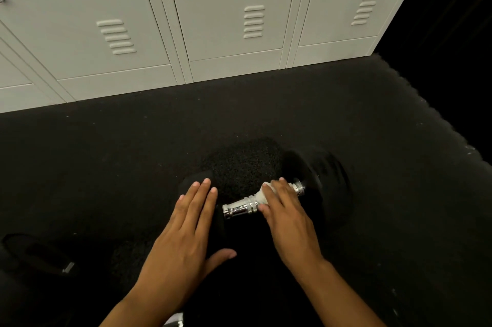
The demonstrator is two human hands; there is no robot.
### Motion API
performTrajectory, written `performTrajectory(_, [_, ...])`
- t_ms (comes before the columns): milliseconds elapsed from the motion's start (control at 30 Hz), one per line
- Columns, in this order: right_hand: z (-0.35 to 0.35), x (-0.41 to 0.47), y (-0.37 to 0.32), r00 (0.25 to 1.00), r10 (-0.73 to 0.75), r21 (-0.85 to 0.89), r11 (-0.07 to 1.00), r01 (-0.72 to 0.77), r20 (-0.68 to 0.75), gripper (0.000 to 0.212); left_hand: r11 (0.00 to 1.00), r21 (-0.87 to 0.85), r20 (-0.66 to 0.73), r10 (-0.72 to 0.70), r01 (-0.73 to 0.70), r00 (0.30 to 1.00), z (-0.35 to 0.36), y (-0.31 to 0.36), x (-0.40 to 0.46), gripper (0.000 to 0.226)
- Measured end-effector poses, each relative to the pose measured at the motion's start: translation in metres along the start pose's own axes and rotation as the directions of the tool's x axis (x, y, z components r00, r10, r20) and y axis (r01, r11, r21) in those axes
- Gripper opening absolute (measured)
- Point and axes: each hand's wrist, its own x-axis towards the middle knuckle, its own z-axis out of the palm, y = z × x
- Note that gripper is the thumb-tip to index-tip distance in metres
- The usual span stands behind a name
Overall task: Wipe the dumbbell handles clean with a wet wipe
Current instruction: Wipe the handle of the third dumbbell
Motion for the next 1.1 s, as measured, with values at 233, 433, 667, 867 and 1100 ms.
performTrajectory(233, [0.001, 0.006, 0.007, 0.999, 0.022, 0.01, 1.0, -0.022, -0.037, 0.03, 0.995, -0.093, 0.01, -0.019, 0.02, 1.0, -0.001, 0.0, 0.0, 0.09])
performTrajectory(433, [-0.002, -0.006, 0.013, 0.998, -0.014, -0.045, 0.999, 0.011, -0.057, 0.047, 0.992, -0.121, 0.035, -0.027, 0.031, 0.999, -0.003, 0.001, -0.001, 0.091])
performTrajectory(667, [0.001, 0.011, 0.005, 0.998, 0.051, -0.08, 0.995, -0.053, -0.027, 0.028, 0.991, -0.123, 0.037, -0.042, 0.046, 0.998, -0.004, 0.0, 0.001, 0.093])
performTrajectory(867, [-0.008, 0.016, 0.003, 0.999, 0.04, -0.107, 0.993, -0.042, -0.027, 0.018, 0.989, -0.143, 0.037, -0.042, 0.047, 0.998, -0.002, 0.001, 0.0, 0.093])
performTrajectory(1100, [-0.009, 0.004, 0.005, 0.998, 0.055, -0.067, 0.996, -0.054, 0.014, 0.025, 0.985, -0.168, 0.036, -0.043, 0.048, 0.998, -0.004, 0.0, 0.001, 0.094])
